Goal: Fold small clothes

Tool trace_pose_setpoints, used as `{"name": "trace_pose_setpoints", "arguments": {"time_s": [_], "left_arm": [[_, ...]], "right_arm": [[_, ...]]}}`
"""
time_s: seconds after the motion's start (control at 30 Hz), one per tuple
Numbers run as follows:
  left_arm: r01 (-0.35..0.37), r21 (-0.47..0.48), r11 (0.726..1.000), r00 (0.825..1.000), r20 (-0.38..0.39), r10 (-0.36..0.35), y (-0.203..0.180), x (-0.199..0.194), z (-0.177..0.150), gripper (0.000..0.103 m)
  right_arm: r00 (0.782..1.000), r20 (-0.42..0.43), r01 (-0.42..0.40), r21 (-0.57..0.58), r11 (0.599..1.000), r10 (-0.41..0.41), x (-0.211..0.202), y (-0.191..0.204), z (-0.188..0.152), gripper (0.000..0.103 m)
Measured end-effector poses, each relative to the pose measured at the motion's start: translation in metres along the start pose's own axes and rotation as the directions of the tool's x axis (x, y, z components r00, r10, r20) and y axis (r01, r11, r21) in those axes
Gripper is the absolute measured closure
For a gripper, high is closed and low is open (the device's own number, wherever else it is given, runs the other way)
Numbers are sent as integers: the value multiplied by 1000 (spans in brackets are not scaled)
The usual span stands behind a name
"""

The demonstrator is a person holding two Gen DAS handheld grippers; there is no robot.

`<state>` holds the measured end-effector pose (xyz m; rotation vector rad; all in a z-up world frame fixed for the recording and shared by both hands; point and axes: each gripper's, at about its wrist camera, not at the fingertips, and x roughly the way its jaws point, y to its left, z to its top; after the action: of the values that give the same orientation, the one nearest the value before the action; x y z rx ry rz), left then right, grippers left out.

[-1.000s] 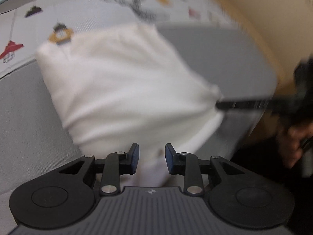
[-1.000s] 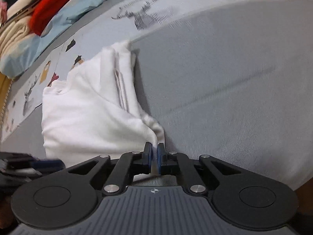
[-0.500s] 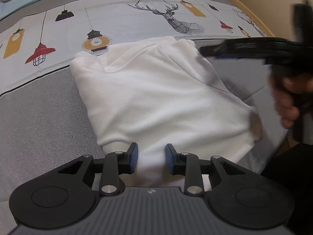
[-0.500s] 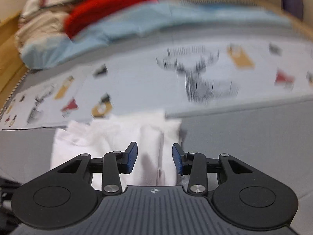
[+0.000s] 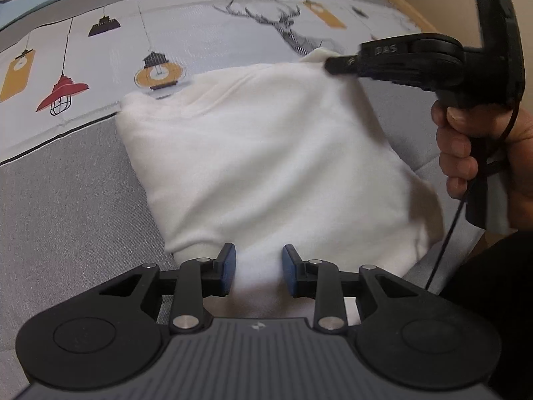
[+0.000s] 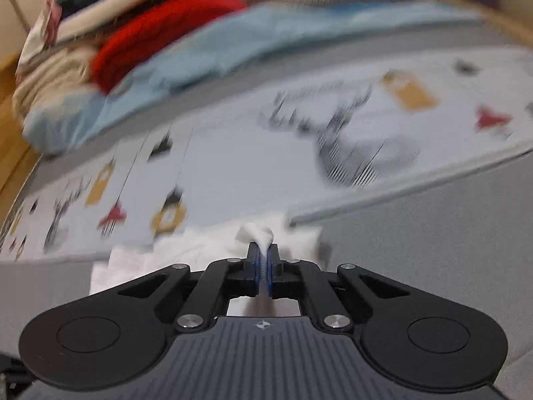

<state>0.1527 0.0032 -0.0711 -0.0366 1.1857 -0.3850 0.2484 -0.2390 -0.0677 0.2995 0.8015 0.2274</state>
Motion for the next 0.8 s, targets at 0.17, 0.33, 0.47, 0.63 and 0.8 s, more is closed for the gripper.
{"name": "trace_pose_setpoints", "arguments": {"time_s": [0.17,0.33,0.47,0.63,0.8], "left_arm": [[46,-88,995,997,69,-40,13,-16,4,69],[30,-242,970,994,111,-3,36,-19,12,56],[37,-435,900,992,122,18,64,-12,16,51],[69,-590,804,997,76,-29,88,12,20,48],[87,-638,765,996,79,-48,101,31,27,43]], "right_arm": [[994,-58,95,-40,995,-97,5,-10,-2,95],[998,-58,2,35,999,0,-15,-29,0,59],[965,-238,-93,99,991,114,1,-40,-16,49],[941,-321,-79,101,992,107,17,-42,-29,48],[926,-343,-90,202,975,157,29,-52,-29,47]]}}
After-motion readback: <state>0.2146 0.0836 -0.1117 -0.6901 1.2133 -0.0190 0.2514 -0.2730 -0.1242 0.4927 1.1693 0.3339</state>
